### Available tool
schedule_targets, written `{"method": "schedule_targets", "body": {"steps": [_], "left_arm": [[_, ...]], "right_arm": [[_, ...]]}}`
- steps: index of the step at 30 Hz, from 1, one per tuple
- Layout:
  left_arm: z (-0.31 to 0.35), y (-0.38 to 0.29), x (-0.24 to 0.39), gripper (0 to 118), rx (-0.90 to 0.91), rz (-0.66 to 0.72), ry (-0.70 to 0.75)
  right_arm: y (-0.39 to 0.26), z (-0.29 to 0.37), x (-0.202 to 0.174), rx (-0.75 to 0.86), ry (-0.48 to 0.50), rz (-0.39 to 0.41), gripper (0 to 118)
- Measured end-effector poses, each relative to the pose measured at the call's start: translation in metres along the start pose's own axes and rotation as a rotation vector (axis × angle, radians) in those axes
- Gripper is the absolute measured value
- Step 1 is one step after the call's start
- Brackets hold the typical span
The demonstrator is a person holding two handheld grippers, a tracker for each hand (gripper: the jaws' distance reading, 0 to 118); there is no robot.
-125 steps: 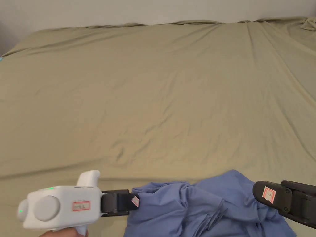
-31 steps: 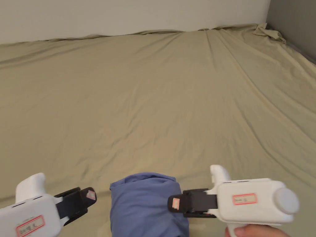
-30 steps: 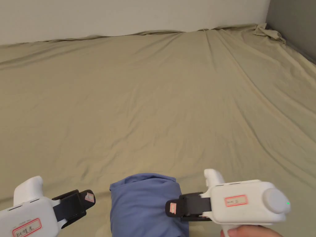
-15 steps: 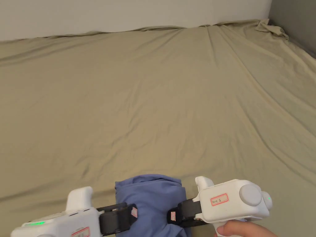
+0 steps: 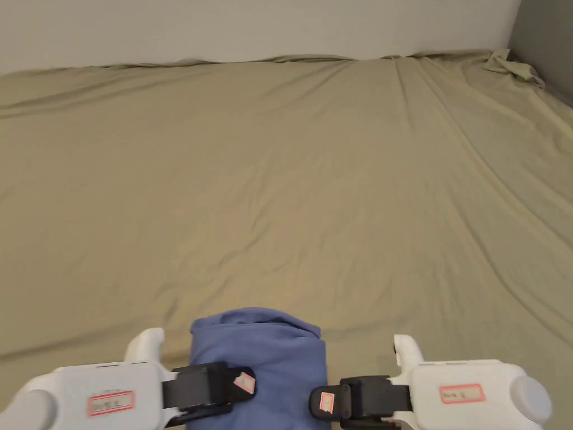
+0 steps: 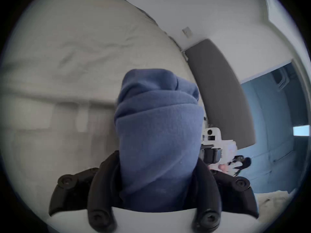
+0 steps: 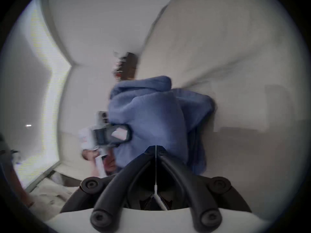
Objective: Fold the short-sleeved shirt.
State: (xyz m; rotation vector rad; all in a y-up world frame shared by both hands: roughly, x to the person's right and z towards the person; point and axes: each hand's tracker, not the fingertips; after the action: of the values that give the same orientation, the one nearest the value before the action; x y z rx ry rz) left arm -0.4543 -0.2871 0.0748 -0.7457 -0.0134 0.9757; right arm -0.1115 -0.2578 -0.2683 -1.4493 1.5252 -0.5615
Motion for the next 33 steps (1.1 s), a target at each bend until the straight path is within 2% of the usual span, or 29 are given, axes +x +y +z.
{"method": "schedule_targets", "body": {"steps": [3, 5, 8, 10, 12, 14, 16, 17, 18, 19, 21, 22, 24, 25, 27, 28, 29, 30, 31, 32, 33], "left_arm": [[0.081, 0.015, -0.03, 51, 0.051, 0.018, 0.061], [0.142, 0.028, -0.061, 51, 0.094, 0.037, 0.168], [0.224, 0.039, -0.107, 51, 0.089, 0.137, 0.331], [0.256, 0.038, -0.098, 51, 0.057, 0.147, 0.454], [0.285, 0.037, -0.117, 51, 0.037, 0.203, 0.524], [0.305, 0.041, -0.156, 51, 0.02, 0.227, 0.504], [0.309, 0.028, -0.162, 52, 0.02, 0.33, 0.588], [0.308, 0.021, -0.166, 57, 0.02, 0.345, 0.615], [0.304, 0.014, -0.164, 79, 0.025, 0.384, 0.674], [0.303, 0.011, -0.16, 115, 0.038, 0.385, 0.772], [0.306, 0.003, -0.128, 118, 0.058, 0.291, 0.957], [0.294, 0.001, -0.133, 118, 0.12, 0.261, 0.86], [0.287, 0.001, -0.109, 118, 0.148, 0.27, 0.854], [0.313, 0.021, -0.131, 118, 0.176, 0.256, 0.841], [0.317, 0.038, -0.101, 118, 0.217, 0.182, 0.835], [0.319, 0.048, -0.082, 115, 0.235, 0.133, 0.859], [0.331, 0.053, -0.061, 101, 0.293, 0.059, 0.887], [0.335, 0.065, -0.035, 72, 0.339, -0.037, 0.927], [0.337, 0.077, -0.01, 18, 0.388, -0.13, 0.956], [0.334, 0.089, 0.018, 7, 0.431, -0.21, 0.981], [0.338, 0.101, 0.037, 7, 0.466, -0.29, 1.009]], "right_arm": [[-0.017, 0.013, -0.015, 0.007, 0.074, 0.031, 3], [-0.027, 0.02, -0.023, 0.003, 0.062, 0.062, 3], [-0.04, 0.03, -0.03, 0.01, 0.051, 0.089, 3], [-0.046, 0.036, -0.032, 0.02, 0.033, 0.097, 3], [-0.049, 0.042, -0.03, 0.033, 0.021, 0.082, 3], [-0.053, 0.045, -0.027, 0.048, 0.013, 0.047, 3], [-0.056, 0.045, -0.022, 0.043, 0.004, 0.01, 3], [-0.057, 0.044, -0.022, 0.04, -0.009, 0.011, 3], [-0.059, 0.044, -0.023, 0.039, -0.026, 0.017, 3], [-0.061, 0.043, -0.025, 0.035, -0.034, 0.025, 3], [-0.063, 0.043, -0.031, 0.026, -0.039, 0.049, 3], [-0.064, 0.043, -0.034, 0.022, -0.042, 0.06, 3], [-0.062, 0.045, -0.04, 0.016, -0.076, 0.101, 3], [-0.061, 0.046, -0.044, 0.016, -0.116, 0.128, 3], [-0.056, 0.049, -0.055, 0.028, -0.224, 0.194, 3], [-0.052, 0.05, -0.061, 0.043, -0.295, 0.231, 3], [-0.048, 0.051, -0.07, 0.068, -0.401, 0.281, 3], [-0.044, 0.052, -0.081, 0.085, -0.507, 0.335, 3], [-0.04, 0.053, -0.092, 0.101, -0.613, 0.4, 3], [-0.035, 0.056, -0.104, 0.135, -0.704, 0.477, 3], [-0.03, 0.06, -0.116, 0.176, -0.761, 0.539, 3]]}}
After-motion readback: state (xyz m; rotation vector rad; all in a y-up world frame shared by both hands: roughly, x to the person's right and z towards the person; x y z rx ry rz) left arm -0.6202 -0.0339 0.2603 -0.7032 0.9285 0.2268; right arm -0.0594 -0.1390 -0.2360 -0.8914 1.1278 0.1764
